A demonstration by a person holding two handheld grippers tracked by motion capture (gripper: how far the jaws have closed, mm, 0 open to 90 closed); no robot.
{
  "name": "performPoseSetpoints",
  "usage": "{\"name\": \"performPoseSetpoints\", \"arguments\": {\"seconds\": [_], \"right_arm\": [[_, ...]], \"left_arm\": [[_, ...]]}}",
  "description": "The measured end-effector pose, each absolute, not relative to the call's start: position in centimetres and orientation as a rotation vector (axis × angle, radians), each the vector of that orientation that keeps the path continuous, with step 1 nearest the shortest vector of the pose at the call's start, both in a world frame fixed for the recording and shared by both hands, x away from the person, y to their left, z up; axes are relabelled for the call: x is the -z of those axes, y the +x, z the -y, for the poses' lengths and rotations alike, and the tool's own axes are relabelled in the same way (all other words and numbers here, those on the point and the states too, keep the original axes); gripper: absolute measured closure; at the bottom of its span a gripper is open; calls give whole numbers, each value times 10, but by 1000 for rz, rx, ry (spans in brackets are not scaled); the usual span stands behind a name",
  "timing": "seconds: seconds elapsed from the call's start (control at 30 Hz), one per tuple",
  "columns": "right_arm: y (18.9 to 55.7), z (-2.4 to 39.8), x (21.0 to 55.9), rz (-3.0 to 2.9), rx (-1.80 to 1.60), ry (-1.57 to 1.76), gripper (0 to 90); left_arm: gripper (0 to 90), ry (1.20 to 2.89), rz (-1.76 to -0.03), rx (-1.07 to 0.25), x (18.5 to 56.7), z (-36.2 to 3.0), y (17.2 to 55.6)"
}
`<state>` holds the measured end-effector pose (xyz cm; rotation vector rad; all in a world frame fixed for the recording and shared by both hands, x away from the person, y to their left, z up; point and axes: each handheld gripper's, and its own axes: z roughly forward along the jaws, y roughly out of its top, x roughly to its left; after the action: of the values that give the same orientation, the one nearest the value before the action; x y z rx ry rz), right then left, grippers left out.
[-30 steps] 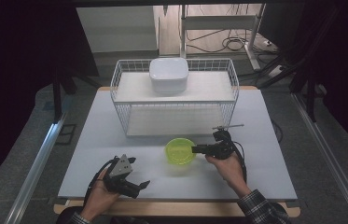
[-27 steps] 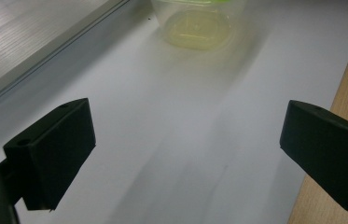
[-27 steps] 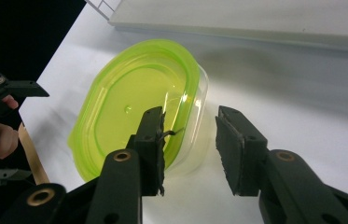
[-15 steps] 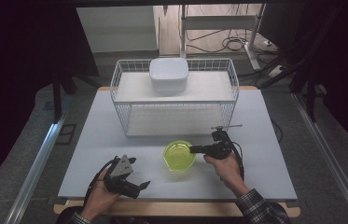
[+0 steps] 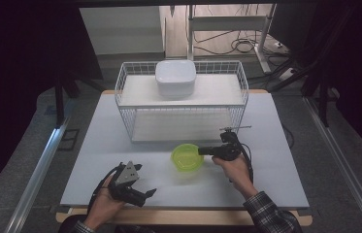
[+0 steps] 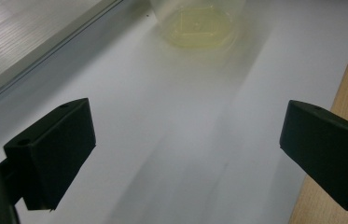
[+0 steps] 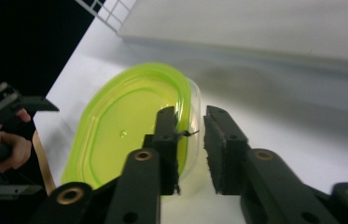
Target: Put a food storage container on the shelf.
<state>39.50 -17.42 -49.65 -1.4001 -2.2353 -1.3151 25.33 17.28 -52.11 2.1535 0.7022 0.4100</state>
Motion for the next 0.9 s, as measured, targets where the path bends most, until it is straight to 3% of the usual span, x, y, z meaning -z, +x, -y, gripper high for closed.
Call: {"name": "performPoseSetpoints", "arguments": {"seconds": [0.3, 0.43, 0.9], "right_arm": [[406, 161, 501, 2241, 1304, -1356, 682], [408, 161, 504, 2198, 1297, -1342, 796], [406, 163, 498, 2125, 1302, -1333, 819]], "left_arm": [[32, 2156, -701, -413, 521, -173, 253], [32, 2157, -698, -413, 521, -172, 253], [33, 2158, -697, -414, 521, -172, 253]]}}
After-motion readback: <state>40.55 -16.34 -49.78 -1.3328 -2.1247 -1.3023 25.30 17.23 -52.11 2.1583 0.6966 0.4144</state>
